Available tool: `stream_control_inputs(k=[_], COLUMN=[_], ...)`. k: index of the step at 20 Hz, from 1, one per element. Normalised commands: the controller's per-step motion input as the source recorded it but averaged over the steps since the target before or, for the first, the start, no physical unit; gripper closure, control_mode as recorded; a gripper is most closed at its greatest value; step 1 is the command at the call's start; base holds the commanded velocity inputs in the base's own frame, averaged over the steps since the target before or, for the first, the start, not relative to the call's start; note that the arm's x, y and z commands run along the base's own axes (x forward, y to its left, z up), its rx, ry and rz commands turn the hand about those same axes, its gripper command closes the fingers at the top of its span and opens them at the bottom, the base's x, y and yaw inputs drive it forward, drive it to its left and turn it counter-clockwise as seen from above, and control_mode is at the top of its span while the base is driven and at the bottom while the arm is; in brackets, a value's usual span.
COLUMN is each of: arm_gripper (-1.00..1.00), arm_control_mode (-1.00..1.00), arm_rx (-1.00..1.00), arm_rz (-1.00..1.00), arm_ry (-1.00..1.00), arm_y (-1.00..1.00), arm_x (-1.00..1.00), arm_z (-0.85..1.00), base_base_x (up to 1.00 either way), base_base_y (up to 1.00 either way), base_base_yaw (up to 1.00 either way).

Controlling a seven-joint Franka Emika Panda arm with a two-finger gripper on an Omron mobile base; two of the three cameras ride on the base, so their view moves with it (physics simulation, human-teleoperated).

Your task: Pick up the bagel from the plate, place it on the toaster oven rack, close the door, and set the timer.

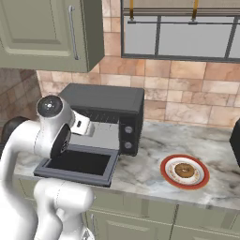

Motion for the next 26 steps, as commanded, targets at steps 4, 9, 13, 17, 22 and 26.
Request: stream_control_inputs(k=[4, 9, 13, 17, 22, 26], arm_gripper=[-1.0, -1.0, -1.0, -1.0, -1.0, -1.0], arm_control_mode=[-1.0, -1.0, -1.0, -1.0, -1.0, -1.0], arm_rx=[0.32, 0.36, 0.27, 0.12, 0.01, 0.01], arm_rz=[0.0, -0.02, -0.12, -0.15, -0.19, -0.14], arm_ry=[-0.09, -0.02, 0.0, 0.0, -0.04, 0.0], arm_y=[-0.2, -0.31, -0.32, -0.05, 0.09, 0.03], arm_x=[0.03, 0.04, 0.13, 0.23, 0.3, 0.43], arm_z=[-0.16, -0.12, -0.29, -0.41, -0.44, -0.25], base_base_x=[0.0, 0.0, 0.0, 0.0, 0.0, 0.0], base_base_y=[0.0, 0.0, 0.0, 0.0, 0.0, 0.0], base_base_yaw=[0.0, 0.0, 0.0, 0.0, 0.0, 0.0])
